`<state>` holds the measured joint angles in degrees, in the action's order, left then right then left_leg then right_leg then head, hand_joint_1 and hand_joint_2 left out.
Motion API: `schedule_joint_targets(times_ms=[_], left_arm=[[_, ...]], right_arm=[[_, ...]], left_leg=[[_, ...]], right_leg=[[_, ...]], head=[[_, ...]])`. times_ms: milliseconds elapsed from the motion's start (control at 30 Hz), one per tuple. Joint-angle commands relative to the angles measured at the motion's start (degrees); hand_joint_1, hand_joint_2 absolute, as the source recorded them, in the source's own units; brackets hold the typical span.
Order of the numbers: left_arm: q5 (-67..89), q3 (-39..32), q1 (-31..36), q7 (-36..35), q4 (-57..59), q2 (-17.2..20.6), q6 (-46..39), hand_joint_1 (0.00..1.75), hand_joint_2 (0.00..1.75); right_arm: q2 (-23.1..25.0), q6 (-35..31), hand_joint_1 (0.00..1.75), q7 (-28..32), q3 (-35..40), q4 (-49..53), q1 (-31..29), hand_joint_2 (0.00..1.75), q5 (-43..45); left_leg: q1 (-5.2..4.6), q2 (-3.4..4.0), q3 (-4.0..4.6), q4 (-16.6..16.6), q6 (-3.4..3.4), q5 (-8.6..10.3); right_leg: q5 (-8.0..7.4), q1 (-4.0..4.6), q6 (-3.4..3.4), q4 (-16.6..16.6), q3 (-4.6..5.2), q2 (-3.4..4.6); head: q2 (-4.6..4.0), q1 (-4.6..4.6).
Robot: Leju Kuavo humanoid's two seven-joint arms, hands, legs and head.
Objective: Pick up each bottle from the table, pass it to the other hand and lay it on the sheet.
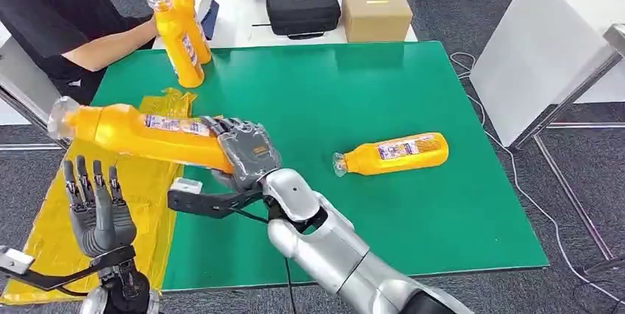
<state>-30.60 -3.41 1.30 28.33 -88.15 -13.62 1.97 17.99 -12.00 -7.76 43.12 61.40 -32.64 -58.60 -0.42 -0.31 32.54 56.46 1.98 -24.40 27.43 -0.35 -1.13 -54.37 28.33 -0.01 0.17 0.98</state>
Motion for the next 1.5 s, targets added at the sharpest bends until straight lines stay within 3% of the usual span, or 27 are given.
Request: schedule_joint_targets(times_ms=[33, 633, 867, 900, 933, 1500], left_arm=[[-1.21, 2.39, 3.71, -1.22, 4.54, 2.11, 1.82, 0.0, 1.75], [-4.0, 5.4, 3.72, -4.94, 3.1, 1.81, 4.9, 0.0, 1.75], [-4.08, 5.68, 3.56, -5.36, 3.4, 1.58, 5.15, 0.0, 1.75], [-4.08, 5.7, 3.39, -5.37, 3.42, 1.47, 5.15, 0.45, 1.75], [-4.08, 5.72, 3.2, -5.28, 3.41, 1.33, 5.55, 1.75, 1.75], [-3.53, 5.09, 3.45, -5.12, 5.24, 0.43, 7.38, 1.75, 1.75]], right_arm=[[0.75, 3.83, 1.75, -0.54, 11.12, -5.36, -1.48, 1.75, -1.8], [-0.03, 5.74, 1.75, -3.06, 19.45, -6.45, 1.24, 1.75, -5.87], [-0.64, 6.01, 1.75, -3.87, 19.45, -5.47, 1.5, 1.75, -6.0], [-0.8, 5.91, 1.75, -4.22, 19.33, -5.55, 1.66, 1.75, -6.1], [-0.89, 5.79, 1.75, -4.56, 19.16, -5.87, 1.8, 1.75, -6.29], [-0.45, 6.48, 1.75, -5.4, 18.25, -7.55, 1.46, 1.75, -6.77]], left_leg=[[0.03, 0.05, -0.1, -0.03, -0.11, -0.01], [0.07, -0.06, -0.15, -0.07, -0.15, -0.04], [0.08, -0.14, -0.1, -0.03, -0.15, -0.03], [0.06, -0.13, -0.06, -0.05, -0.12, 0.0], [0.03, -0.12, -0.05, -0.06, -0.1, 0.01], [0.05, -0.13, -0.05, -0.05, -0.1, 0.01]], right_leg=[[0.0, 0.03, 0.02, 0.06, -0.11, 0.03], [0.03, 0.06, 0.03, 0.16, -0.21, -0.1], [0.05, 0.06, 0.03, 0.14, -0.16, -0.19], [0.03, 0.04, 0.02, 0.14, -0.11, -0.18], [0.02, 0.02, 0.01, 0.12, -0.09, -0.16], [0.02, 0.03, 0.01, 0.13, -0.07, -0.19]], head=[[0.0, 0.02], [0.02, 0.0], [0.0, 0.0], [0.02, 0.02], [0.0, 0.0], [0.0, 0.0]])
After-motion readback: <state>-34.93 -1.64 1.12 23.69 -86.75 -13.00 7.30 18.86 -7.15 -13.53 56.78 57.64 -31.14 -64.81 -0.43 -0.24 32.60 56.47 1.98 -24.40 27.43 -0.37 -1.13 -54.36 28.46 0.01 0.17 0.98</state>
